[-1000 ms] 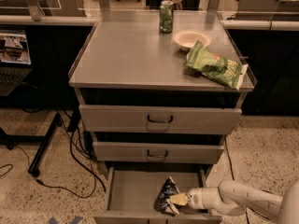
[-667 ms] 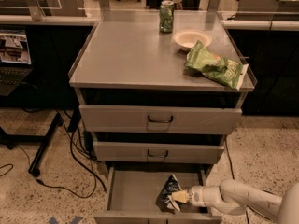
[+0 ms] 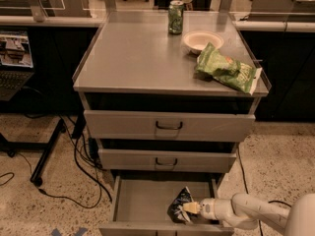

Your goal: Place blue chip bag into bottom drawer

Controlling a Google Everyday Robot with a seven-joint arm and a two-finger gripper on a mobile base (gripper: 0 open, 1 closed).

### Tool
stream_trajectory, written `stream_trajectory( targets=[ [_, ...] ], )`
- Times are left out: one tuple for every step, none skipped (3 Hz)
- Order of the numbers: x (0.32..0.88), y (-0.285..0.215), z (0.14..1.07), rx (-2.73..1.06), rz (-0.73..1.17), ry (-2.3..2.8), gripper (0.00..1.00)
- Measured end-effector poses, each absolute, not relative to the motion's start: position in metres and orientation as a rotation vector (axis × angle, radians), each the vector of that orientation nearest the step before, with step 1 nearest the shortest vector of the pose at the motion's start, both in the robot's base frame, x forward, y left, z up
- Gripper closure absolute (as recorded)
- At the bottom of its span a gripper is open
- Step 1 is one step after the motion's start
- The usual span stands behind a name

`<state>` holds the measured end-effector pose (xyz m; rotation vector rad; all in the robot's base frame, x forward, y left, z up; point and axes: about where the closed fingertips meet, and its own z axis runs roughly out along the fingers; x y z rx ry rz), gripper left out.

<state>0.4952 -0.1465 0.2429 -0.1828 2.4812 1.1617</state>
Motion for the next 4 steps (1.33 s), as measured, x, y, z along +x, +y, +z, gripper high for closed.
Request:
stream_trajectory(
  targets=[
    [0.497,-0.151,0.223,-0.101,1.165,2.498,1.00],
    [0.498,-0.157,0.205,-0.010,1.198,2.529,0.81],
    [0.498,-0.158,0.204,-0.005,1.199,2.530,0.58],
    [0.498,-0.158,0.204,-0.005,1.199,2.530,0.35]
  ],
)
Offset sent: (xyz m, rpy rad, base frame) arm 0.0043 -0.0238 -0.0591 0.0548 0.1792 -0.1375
